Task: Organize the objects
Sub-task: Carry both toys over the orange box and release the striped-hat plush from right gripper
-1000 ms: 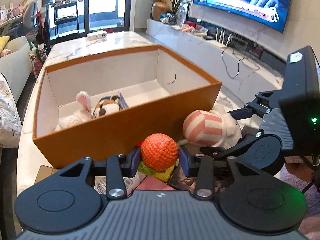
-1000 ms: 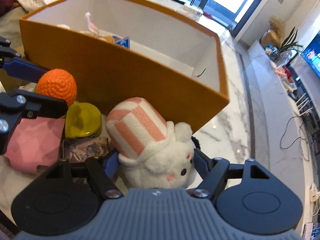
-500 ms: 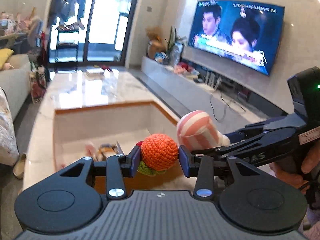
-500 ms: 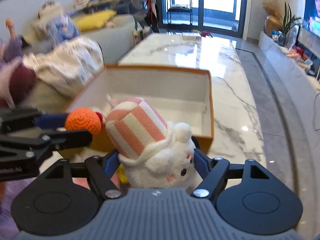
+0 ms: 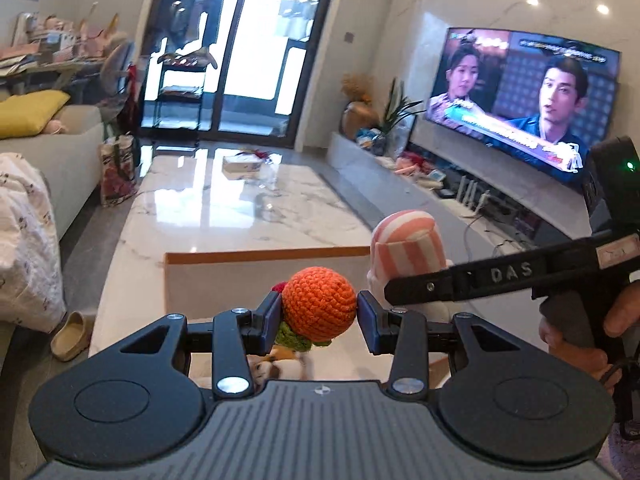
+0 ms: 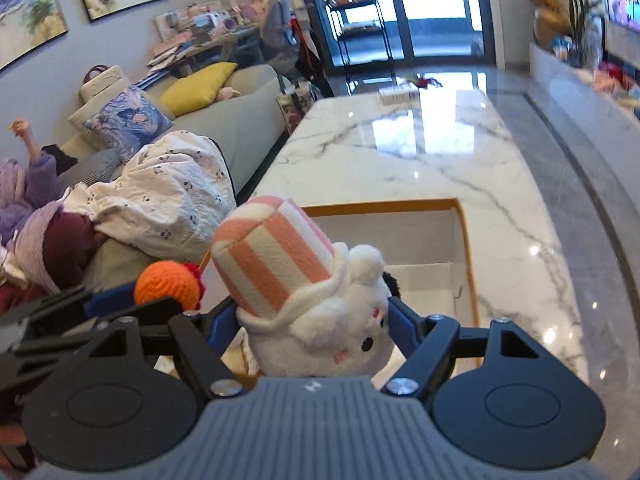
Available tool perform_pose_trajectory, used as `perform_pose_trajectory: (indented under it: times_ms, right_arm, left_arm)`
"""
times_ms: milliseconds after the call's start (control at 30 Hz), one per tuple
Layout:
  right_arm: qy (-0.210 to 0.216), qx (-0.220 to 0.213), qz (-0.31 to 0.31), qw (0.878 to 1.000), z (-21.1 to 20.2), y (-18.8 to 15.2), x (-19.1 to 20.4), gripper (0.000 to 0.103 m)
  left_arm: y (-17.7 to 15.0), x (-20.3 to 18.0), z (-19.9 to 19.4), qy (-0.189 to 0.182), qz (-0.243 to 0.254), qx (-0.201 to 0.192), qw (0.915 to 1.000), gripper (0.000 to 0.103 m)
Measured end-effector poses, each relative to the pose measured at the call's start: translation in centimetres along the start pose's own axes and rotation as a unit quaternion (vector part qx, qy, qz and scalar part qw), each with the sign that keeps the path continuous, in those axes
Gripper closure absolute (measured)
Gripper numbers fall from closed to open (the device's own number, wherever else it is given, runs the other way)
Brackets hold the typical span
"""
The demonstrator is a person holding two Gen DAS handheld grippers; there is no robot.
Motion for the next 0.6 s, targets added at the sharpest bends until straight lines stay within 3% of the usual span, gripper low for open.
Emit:
perform_pose_trajectory:
  times_ms: [267, 600]
  right_arm:
    - [-0.02, 0.061, -0.006, 0.998, 6.1, -0.2, 0.1, 0.026]
    - [-0.059, 0.143, 0.019, 0.988, 9.9, -3.0, -2.3, 0.025]
  left_arm:
    - [-0.9, 2.9, 1.1, 0.025, -0.021, 0.022, 0.9992, 0.056]
    - [-2.0, 3.7, 3.3, 0.006, -0.036, 0.044, 0.9984, 0.056]
Point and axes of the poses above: each gripper's, at about its wrist camera, not at the fingertips, and z roughly the way its jaws point, x to its left, y to its top, the point moved 9 cm from there along z, roughly the way its jaws point, and after that the axes turned 6 degrees about x, right-handed, at the moved point
